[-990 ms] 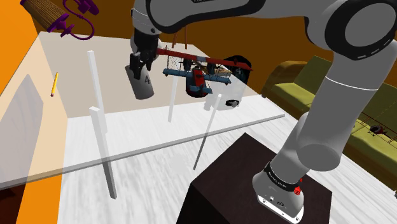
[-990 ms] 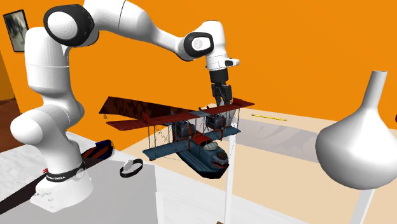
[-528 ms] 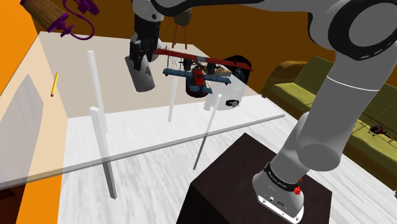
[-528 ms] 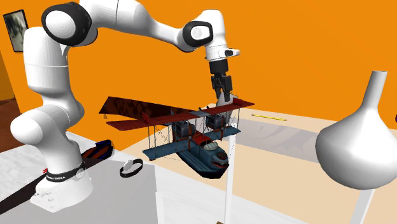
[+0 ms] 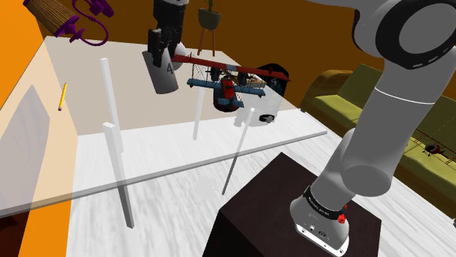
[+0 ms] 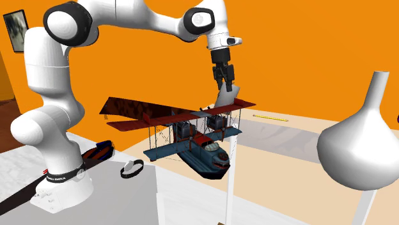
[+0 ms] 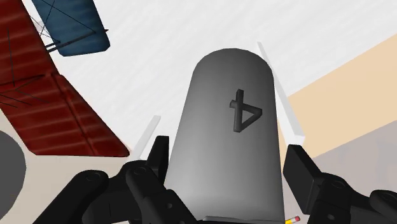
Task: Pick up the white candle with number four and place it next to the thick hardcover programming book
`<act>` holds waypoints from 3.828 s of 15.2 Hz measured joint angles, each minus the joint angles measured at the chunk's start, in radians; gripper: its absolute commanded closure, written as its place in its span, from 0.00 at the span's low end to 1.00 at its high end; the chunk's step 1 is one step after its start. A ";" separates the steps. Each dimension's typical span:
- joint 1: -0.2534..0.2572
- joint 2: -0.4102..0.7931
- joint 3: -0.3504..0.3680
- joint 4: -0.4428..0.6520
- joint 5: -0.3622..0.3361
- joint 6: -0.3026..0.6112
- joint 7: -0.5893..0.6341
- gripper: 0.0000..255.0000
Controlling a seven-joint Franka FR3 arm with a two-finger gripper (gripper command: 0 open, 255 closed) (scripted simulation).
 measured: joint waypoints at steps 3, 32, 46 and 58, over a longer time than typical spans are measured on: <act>0.002 0.005 0.001 0.045 0.000 -0.041 -0.003 1.00; -0.147 -0.135 -0.100 0.114 0.080 -0.226 -0.268 1.00; -0.307 -0.237 -0.285 -0.015 0.141 -0.194 -0.611 1.00; -0.447 -0.133 -0.446 0.121 0.196 -0.237 -0.909 1.00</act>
